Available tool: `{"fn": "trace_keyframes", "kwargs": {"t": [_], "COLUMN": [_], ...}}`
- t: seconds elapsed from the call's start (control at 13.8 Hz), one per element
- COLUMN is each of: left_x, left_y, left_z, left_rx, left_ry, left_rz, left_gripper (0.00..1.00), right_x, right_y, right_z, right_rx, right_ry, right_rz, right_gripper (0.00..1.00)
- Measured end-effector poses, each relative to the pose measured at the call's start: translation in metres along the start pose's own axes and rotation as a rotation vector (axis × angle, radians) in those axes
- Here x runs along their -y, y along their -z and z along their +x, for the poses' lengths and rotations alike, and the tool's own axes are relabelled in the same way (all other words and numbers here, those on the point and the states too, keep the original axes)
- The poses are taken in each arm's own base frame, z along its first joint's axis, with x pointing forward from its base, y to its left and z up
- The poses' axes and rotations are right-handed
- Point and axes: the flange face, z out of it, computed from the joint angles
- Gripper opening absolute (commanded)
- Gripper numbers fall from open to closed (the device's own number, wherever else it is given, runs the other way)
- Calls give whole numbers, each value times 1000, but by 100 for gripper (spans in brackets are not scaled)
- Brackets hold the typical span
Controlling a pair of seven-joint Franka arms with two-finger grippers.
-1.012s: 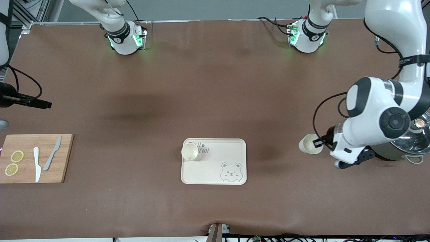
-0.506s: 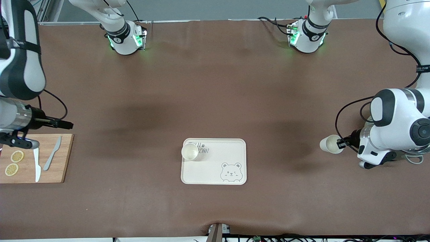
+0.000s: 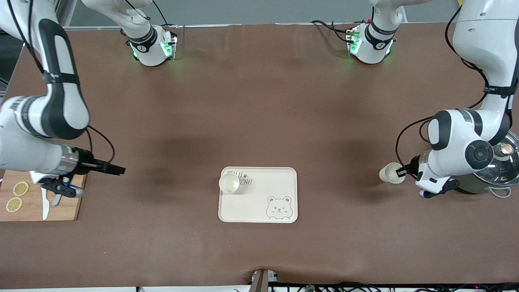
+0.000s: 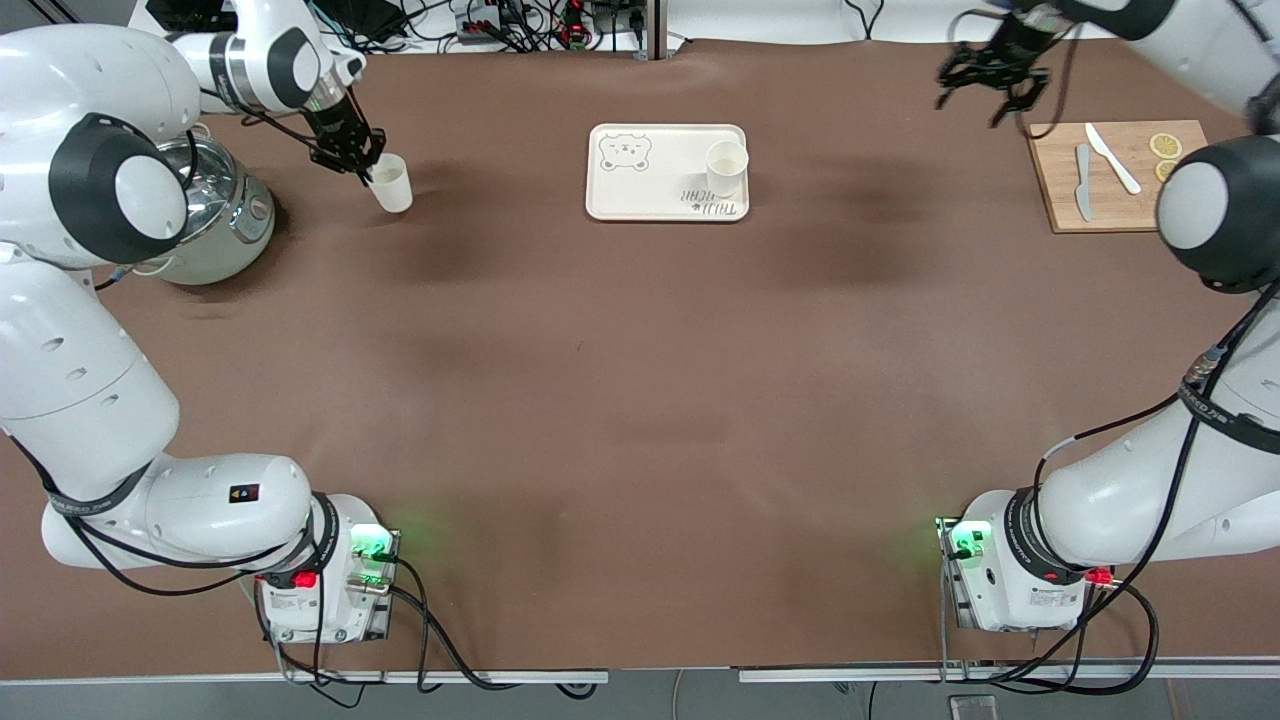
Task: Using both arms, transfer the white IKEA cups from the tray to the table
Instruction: 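Lower the cup beside the pot while the right gripper reaches the tray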
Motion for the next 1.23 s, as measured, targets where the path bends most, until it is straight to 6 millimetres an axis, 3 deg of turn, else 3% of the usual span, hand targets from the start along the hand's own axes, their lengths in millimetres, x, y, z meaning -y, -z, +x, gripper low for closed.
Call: {"fn": "trace_keyframes", "kwargs": {"t": [0.29, 0.36, 0.43, 0.51, 0.72, 0.87, 1.01, 1.23], "left_x": [-6, -6, -6, -6, -7, -9, -10, -8], "left_y": [-14, -15, -15, -14, -15, -5, 21, 91], "left_z": [-11, -12, -12, -12, -13, -13, -14, -16], "left_rx": [9, 10, 9, 9, 10, -6, -28, -10], "left_ry": [-15, -16, -16, -16, -18, -21, -23, -21], "left_rz": [-3, -3, -3, -3, -4, -9, -12, 7], "left_gripper": [0, 13, 42, 97, 100, 100, 100, 100], "right_x": [119, 142, 160, 172, 189, 205, 225, 239], "right_y": [-67, -77, -84, -88, -103, -114, -126, -138], "right_z": [-34, -46, -55, -61, -60, -64, -77, -89], "right_rx": [-90, -106, -114, -117, -102, -94, -92, -87], "right_ry": [-100, -110, -113, -116, -130, -133, -145, -145], "right_rz": [17, 25, 30, 33, 50, 59, 60, 53], "right_gripper": [100, 100, 100, 100, 100, 100, 100, 100]}}
